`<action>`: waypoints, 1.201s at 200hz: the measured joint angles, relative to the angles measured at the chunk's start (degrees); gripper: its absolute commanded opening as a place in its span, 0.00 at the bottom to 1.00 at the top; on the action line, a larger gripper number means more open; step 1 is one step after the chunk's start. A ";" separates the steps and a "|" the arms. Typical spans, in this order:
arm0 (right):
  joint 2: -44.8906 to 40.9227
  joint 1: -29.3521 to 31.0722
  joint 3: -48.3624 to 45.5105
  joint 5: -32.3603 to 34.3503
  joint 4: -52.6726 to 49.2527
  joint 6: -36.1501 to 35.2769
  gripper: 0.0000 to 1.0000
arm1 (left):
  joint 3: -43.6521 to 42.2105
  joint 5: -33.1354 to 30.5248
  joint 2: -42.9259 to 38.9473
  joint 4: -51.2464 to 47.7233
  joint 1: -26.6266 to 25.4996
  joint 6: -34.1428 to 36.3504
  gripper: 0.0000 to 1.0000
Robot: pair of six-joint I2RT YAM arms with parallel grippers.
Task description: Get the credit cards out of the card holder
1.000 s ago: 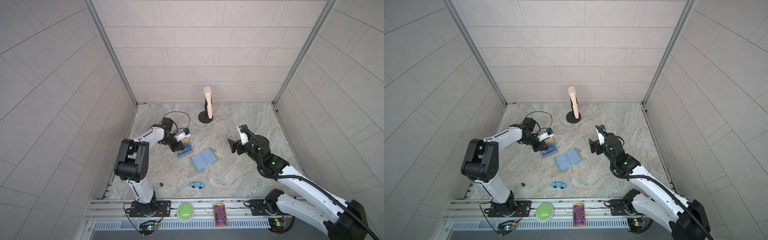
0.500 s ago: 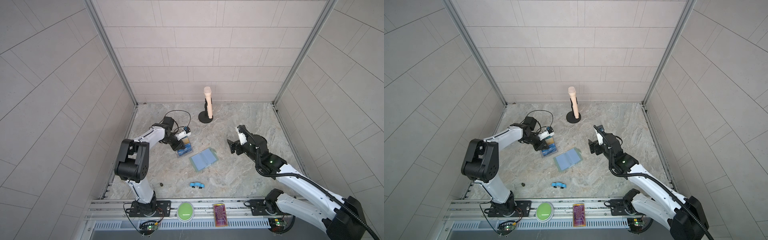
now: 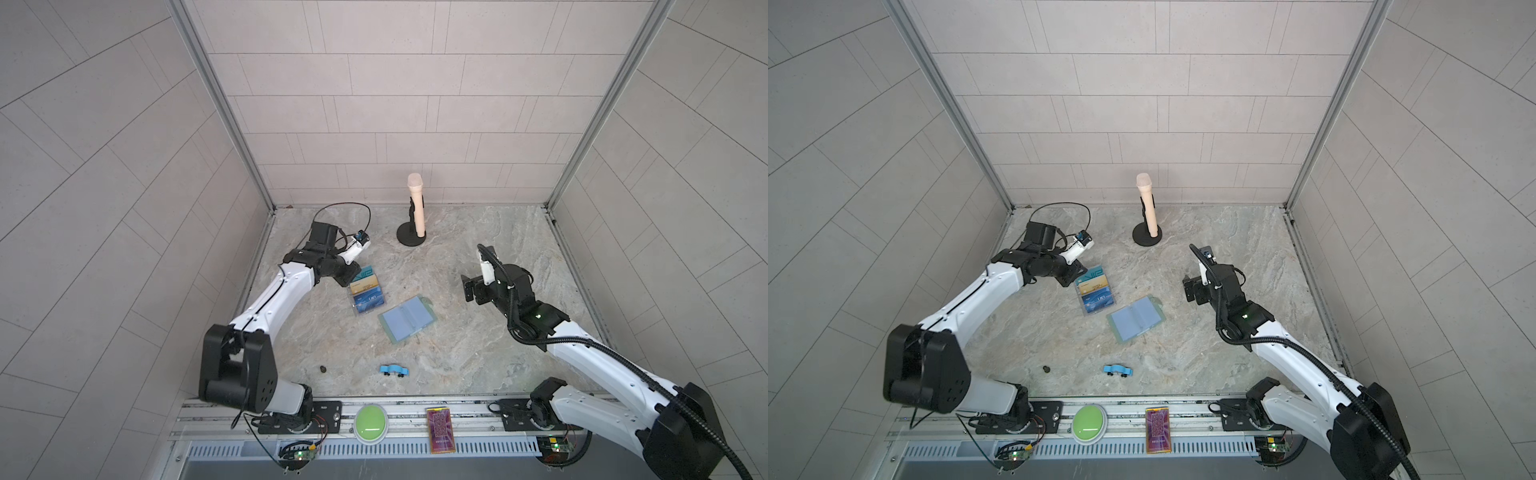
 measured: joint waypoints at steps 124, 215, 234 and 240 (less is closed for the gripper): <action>6.95 -14.47 -11.21 14.27 21.86 -4.13 0.99 | -45.53 -30.99 -27.45 43.12 2.49 -22.58 0.95; 18.16 -16.22 -15.56 16.74 40.33 -5.86 1.00 | -47.52 -33.40 -16.92 59.54 2.60 -22.03 1.00; 20.50 -16.24 -16.37 16.28 44.30 -6.25 0.99 | -47.52 -32.41 -15.39 61.46 2.97 -21.99 1.00; 21.35 -16.28 -16.50 16.06 45.29 -6.36 1.00 | -47.52 -32.04 -14.86 62.16 3.10 -22.01 1.00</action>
